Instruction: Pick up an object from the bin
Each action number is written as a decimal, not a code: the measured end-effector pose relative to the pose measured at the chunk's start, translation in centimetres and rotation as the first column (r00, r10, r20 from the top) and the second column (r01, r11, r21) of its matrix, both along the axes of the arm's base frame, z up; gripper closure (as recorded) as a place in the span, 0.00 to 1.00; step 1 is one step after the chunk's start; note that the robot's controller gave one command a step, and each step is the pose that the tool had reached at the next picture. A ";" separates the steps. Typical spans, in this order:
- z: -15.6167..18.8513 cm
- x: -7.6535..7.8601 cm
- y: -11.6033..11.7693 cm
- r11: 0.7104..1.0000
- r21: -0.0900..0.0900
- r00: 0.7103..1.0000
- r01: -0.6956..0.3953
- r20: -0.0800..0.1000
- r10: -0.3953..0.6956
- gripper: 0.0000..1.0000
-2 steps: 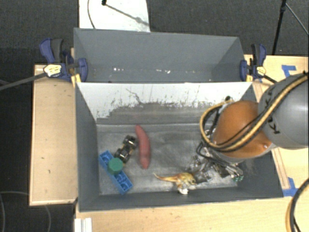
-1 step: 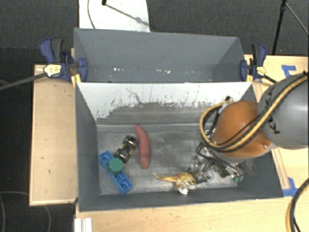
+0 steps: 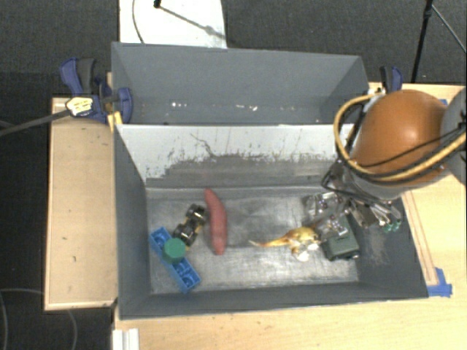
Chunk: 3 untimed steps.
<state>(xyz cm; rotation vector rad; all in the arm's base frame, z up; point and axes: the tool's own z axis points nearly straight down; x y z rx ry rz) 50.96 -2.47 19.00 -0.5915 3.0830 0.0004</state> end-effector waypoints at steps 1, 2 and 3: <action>0.0 0.0 0.0 1.000 0.000 1.000 0.001 0.000 -0.001 1.00; -4.6 0.6 -0.2 0.998 -0.001 0.998 -0.063 0.007 0.063 1.00; -2.8 0.3 0.3 0.981 0.004 0.980 -0.196 -0.013 0.196 1.00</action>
Offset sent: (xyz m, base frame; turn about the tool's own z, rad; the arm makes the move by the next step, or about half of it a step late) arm 0.0099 -0.0043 -0.1200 -0.1512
